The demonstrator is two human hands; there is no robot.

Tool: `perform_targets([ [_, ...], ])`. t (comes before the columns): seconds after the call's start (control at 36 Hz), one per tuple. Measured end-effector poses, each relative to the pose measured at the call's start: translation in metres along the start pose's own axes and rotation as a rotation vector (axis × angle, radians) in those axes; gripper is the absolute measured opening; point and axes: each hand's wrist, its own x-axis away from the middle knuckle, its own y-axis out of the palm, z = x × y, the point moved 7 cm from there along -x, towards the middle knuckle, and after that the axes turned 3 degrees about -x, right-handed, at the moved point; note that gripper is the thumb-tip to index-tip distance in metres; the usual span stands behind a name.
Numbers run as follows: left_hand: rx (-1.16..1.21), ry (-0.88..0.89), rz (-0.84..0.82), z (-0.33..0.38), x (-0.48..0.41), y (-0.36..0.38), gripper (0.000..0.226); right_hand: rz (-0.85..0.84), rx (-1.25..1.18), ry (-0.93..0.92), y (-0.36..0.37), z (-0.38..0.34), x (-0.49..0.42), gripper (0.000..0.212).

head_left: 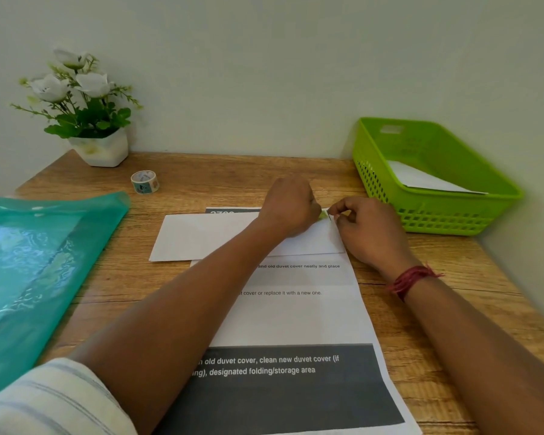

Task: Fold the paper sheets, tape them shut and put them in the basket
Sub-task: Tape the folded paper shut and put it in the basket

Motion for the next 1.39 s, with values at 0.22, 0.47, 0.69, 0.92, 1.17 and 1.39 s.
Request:
perform_targets([
  [0.22, -0.015, 0.007, 0.014, -0.002, -0.001, 0.001, 0.022, -0.024, 0.028, -0.033, -0.002, -0.008, 0.004, 0.029],
  [0.47, 0.014, -0.008, 0.006, -0.003, -0.001, 0.000, 0.020, -0.064, 0.066, -0.059, 0.000, -0.010, 0.004, 0.029],
  [0.69, 0.014, -0.021, -0.010, -0.002, 0.001, -0.001, 0.023, -0.057, 0.057, -0.043, 0.000, -0.011, 0.005, 0.030],
  [0.92, 0.043, -0.024, -0.013, -0.001, 0.003, -0.006, 0.039, -0.051, 0.054, -0.049, -0.002, -0.013, 0.005, 0.029],
  [1.17, 0.081, -0.054, -0.035, -0.010, 0.000, -0.001, 0.013, -0.048, 0.060, -0.064, -0.002, -0.013, 0.005, 0.027],
  [1.39, 0.233, -0.094, -0.102, -0.020, -0.001, -0.004, 0.008, -0.044, 0.065, -0.057, -0.002, -0.012, 0.004, 0.027],
])
